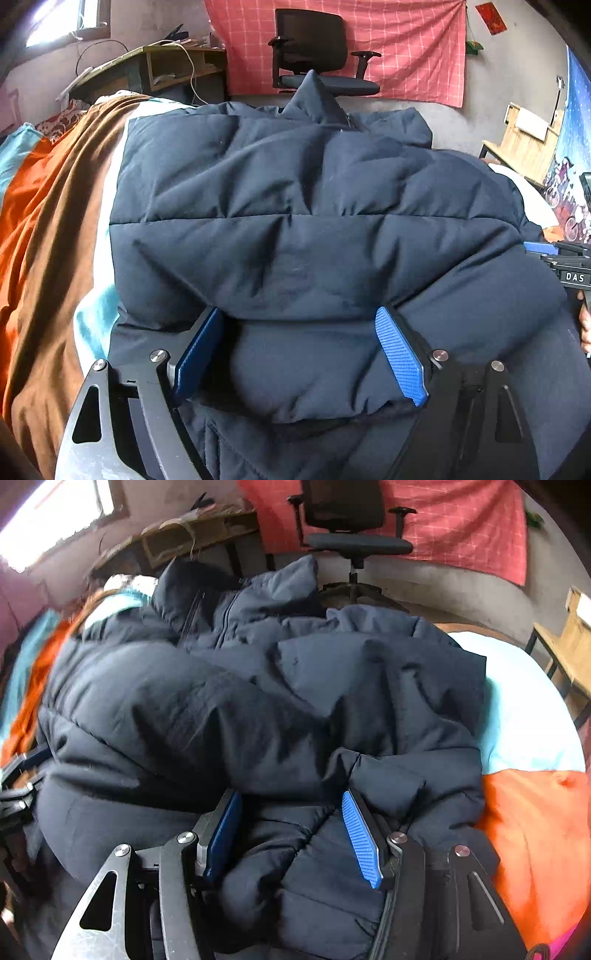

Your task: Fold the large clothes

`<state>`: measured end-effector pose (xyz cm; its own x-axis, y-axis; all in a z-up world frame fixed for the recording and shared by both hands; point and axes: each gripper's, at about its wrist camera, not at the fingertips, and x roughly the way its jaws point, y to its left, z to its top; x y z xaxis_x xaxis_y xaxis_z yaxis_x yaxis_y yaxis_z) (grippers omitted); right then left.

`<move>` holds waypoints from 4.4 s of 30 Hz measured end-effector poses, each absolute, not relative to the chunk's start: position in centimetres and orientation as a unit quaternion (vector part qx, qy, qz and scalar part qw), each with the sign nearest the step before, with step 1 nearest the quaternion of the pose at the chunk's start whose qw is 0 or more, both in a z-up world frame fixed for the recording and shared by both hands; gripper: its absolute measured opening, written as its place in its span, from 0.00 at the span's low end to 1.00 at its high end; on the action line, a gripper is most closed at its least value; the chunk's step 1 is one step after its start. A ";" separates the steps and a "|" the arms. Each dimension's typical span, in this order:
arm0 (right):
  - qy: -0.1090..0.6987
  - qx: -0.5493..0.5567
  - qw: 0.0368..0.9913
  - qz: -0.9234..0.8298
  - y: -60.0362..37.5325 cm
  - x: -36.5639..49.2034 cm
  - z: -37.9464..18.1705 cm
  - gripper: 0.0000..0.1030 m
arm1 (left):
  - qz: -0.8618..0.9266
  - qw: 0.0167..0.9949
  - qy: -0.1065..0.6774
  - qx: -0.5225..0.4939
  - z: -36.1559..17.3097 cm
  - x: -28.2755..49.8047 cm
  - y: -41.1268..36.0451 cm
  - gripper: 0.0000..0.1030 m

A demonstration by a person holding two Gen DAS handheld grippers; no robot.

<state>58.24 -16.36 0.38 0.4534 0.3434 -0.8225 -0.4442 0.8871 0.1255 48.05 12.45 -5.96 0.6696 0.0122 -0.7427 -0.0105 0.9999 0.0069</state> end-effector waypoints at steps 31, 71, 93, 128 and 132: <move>0.450 0.020 0.873 0.188 -20.8 45.5 12.8 0.96 | -0.065 0.876 0.475 -0.052 4.1 40.5 16.6 0.80; 0.512 0.231 0.803 0.197 -10.9 86.0 2.5 0.77 | -0.017 0.905 0.414 -0.093 1.6 76.5 17.3 0.52; 0.395 -0.051 0.837 0.376 -10.7 69.3 9.7 0.10 | -0.148 0.916 0.364 -0.074 3.4 59.7 16.8 0.05; 0.404 0.054 0.840 0.360 -9.4 72.1 8.6 0.40 | -0.154 0.898 0.386 -0.144 4.2 68.4 14.8 0.35; 0.445 0.042 0.809 0.381 -7.5 71.9 6.5 0.37 | -0.214 0.882 0.410 -0.090 2.9 67.6 13.2 0.35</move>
